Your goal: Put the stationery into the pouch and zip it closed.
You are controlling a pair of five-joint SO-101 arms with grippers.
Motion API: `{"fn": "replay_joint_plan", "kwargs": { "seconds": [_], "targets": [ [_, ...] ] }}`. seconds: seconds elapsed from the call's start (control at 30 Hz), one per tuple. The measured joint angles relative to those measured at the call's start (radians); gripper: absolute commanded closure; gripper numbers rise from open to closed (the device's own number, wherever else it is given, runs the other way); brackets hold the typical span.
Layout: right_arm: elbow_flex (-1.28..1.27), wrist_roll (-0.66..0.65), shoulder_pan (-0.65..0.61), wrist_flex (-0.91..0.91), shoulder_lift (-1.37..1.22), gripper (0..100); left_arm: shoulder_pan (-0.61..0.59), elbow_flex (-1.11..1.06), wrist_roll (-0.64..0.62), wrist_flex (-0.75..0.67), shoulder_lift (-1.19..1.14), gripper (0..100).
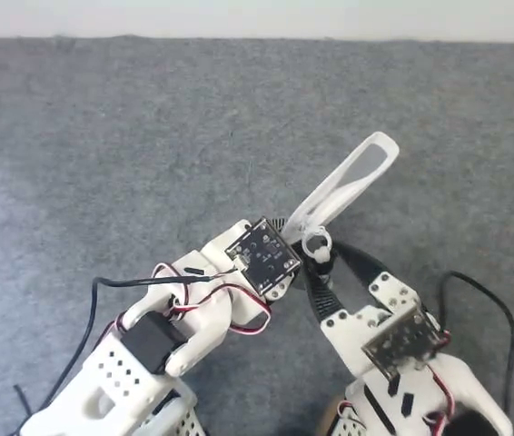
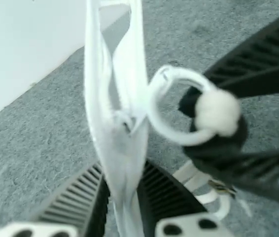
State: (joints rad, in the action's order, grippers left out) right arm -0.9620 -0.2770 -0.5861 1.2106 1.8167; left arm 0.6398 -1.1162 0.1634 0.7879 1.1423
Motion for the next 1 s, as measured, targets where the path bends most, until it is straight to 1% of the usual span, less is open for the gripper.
{"fn": "replay_joint_plan", "kwargs": {
  "seconds": [0.13,0.27,0.4,0.5,0.67,0.8,1.0],
  "targets": [
    [0.037,-0.054,0.000,0.046,0.000,99.1,0.000,0.011,0.000,0.006,0.000,98],
    [0.075,-0.077,0.000,0.091,0.000,99.1,0.000,0.023,0.000,0.009,-0.009,91],
    [0.107,-0.083,0.000,0.123,0.000,99.1,0.000,0.028,-0.017,0.011,-0.012,88],
    [0.112,-0.083,0.000,0.126,0.000,99.1,0.000,0.028,-0.044,0.011,0.043,87],
    [0.112,-0.083,0.000,0.126,0.000,99.1,0.000,0.012,-0.048,0.011,0.186,86],
    [0.112,-0.083,0.000,0.126,0.000,99.1,0.000,-0.052,-0.048,-0.054,0.238,86],
    [0.112,-0.083,0.000,0.126,0.000,99.1,0.000,-0.086,-0.048,-0.167,0.218,86]
  ]
}}
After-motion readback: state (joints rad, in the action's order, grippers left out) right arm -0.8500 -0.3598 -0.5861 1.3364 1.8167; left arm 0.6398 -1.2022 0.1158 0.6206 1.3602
